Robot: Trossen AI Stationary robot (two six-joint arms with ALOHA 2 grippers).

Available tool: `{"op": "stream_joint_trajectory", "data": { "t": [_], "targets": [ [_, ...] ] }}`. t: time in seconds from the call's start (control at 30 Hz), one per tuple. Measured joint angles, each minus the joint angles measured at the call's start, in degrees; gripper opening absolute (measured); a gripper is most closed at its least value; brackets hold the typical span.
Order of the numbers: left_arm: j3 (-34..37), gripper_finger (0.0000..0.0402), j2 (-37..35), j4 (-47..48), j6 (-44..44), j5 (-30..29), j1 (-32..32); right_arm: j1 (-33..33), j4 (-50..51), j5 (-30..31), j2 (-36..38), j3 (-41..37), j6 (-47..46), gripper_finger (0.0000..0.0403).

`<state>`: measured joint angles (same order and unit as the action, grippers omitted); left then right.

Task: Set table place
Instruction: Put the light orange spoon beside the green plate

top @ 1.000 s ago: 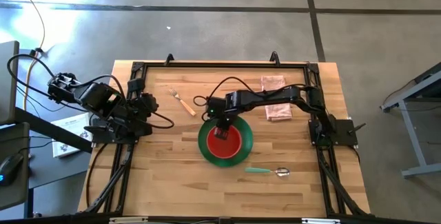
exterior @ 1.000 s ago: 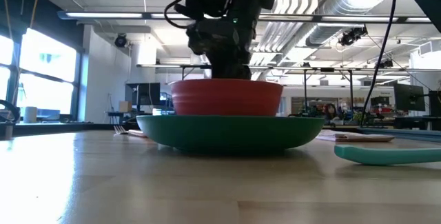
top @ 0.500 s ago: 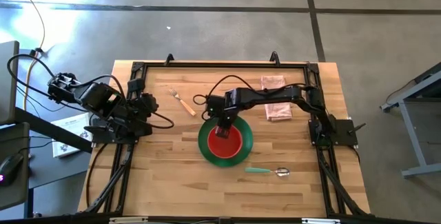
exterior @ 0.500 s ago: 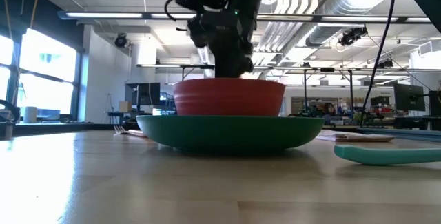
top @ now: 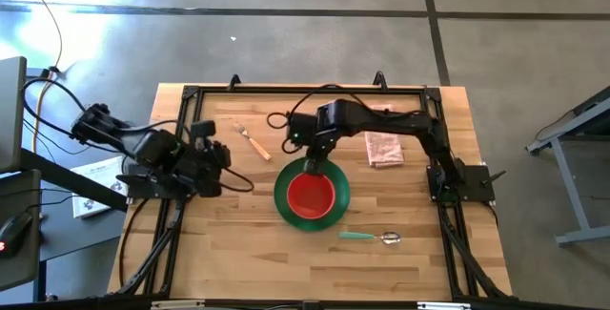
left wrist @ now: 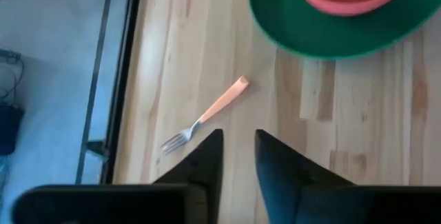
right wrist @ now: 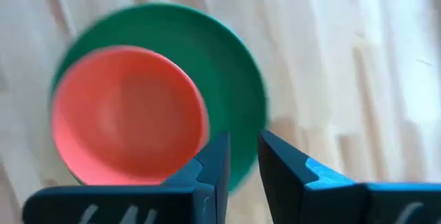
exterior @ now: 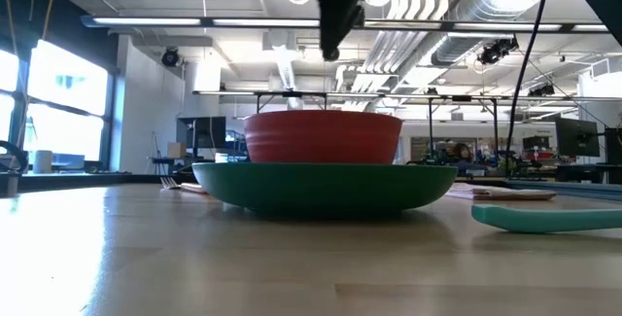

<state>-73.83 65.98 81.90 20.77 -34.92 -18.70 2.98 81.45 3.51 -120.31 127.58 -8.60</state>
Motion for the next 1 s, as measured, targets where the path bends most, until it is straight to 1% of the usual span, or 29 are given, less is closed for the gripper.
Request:
{"op": "stream_joint_trajectory", "data": {
  "t": [0.07,0.13,0.17,0.27,0.33,0.43,0.53,0.6,0.67,0.8,0.9,1.0],
  "targets": [
    [1.9,0.0095,0.0,-3.5,-1.5,0.2,1.1,0.0,4.9,2.3,0.0,3.3,-0.5,0.0067],
    [3.7,0.0117,0.0,-6.4,-5.3,1.0,3.5,0.0,8.8,4.0,0.0,6.6,-1.7,0.0067],
    [4.6,0.0126,0.1,-8.3,-7.9,1.7,4.8,0.0,8.7,4.3,0.1,7.5,-2.0,0.0067],
    [7.0,0.0144,1.2,-13.3,-18.0,6.3,10.3,-0.3,6.7,2.9,3.5,5.6,-2.4,0.0067],
    [8.4,0.0146,2.0,-17.2,-25.6,11.3,15.2,-0.7,7.3,2.8,5.9,5.0,-4.5,0.0067],
    [10.0,0.0141,4.3,-22.0,-37.1,19.4,22.4,-1.9,8.6,6.3,8.0,4.7,-7.3,0.0067],
    [10.5,0.0132,7.5,-24.1,-51.8,25.8,28.3,-3.2,8.5,7.1,10.9,4.6,-9.3,0.0067],
    [10.7,0.0126,9.8,-23.5,-60.9,28.0,31.1,-4.4,8.6,7.5,12.5,4.8,-10.9,0.0067],
    [10.7,0.0123,12.7,-23.5,-67.2,30.2,33.4,-5.8,8.6,7.9,13.6,4.8,-12.1,0.0067],
    [10.7,0.0122,18.8,-23.6,-76.0,32.2,36.9,-8.0,8.6,10.3,16.0,4.7,-14.5,0.0067],
    [10.7,0.0122,24.2,-24.7,-80.6,32.3,38.4,-9.5,8.6,12.3,17.2,4.7,-16.1,0.0067],
    [10.7,0.0122,29.0,-25.7,-84.5,31.3,39.5,-10.7,8.6,12.9,18.1,4.7,-17.9,0.0067]
  ]
}}
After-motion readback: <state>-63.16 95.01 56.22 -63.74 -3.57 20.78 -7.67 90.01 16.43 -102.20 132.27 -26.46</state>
